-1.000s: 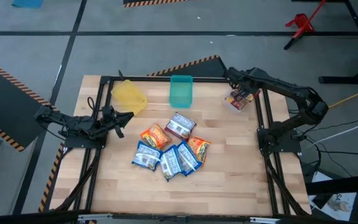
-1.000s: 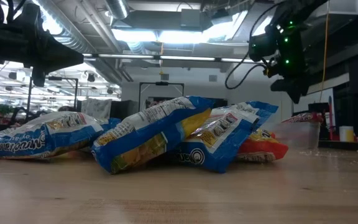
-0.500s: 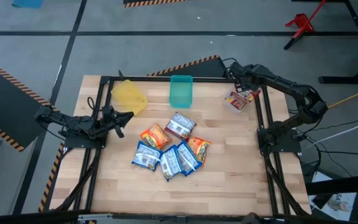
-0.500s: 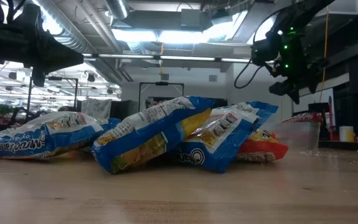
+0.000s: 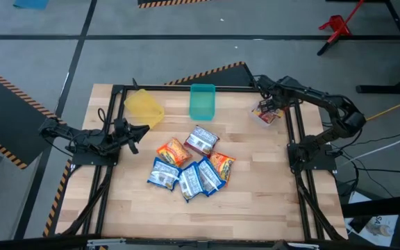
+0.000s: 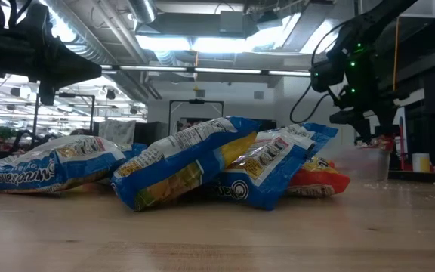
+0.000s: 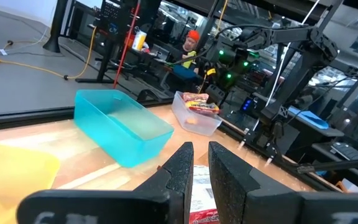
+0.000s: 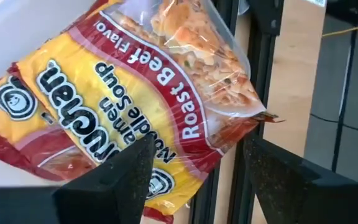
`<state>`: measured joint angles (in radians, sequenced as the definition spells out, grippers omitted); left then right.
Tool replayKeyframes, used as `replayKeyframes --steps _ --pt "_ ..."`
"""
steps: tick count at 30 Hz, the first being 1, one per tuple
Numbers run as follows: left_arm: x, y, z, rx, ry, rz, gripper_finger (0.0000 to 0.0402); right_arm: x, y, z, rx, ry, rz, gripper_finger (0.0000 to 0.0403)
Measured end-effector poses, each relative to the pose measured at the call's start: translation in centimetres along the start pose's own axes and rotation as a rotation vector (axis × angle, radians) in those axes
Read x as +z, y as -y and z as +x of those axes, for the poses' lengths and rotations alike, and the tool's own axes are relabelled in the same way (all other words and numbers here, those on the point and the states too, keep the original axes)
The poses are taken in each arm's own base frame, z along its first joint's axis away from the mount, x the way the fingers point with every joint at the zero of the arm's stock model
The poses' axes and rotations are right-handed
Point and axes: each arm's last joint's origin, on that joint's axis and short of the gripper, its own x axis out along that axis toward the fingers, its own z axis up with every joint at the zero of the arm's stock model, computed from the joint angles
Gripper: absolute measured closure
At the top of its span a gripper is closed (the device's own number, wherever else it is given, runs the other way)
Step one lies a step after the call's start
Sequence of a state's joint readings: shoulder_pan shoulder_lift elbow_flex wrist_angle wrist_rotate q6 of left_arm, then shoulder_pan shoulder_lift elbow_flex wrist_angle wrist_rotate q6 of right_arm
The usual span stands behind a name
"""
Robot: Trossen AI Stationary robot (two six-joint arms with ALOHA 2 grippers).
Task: Sort Maruchan noodles
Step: Put the right red noodle pack into the transparent bin
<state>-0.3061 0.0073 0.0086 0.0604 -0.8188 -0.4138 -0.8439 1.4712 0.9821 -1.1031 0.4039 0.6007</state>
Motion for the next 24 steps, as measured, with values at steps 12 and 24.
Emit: replayKeyframes --steps 12,24 --pt "0.0 0.0 0.0 -0.001 -0.001 -0.002 0.0357 -1.4 -2.4 -1.7 0.226 -0.001 -0.226 0.0166" --pt "0.0 0.0 0.0 0.006 0.002 -0.001 0.0357 -0.8 -2.9 -2.5 0.168 0.198 -0.205 0.0166"
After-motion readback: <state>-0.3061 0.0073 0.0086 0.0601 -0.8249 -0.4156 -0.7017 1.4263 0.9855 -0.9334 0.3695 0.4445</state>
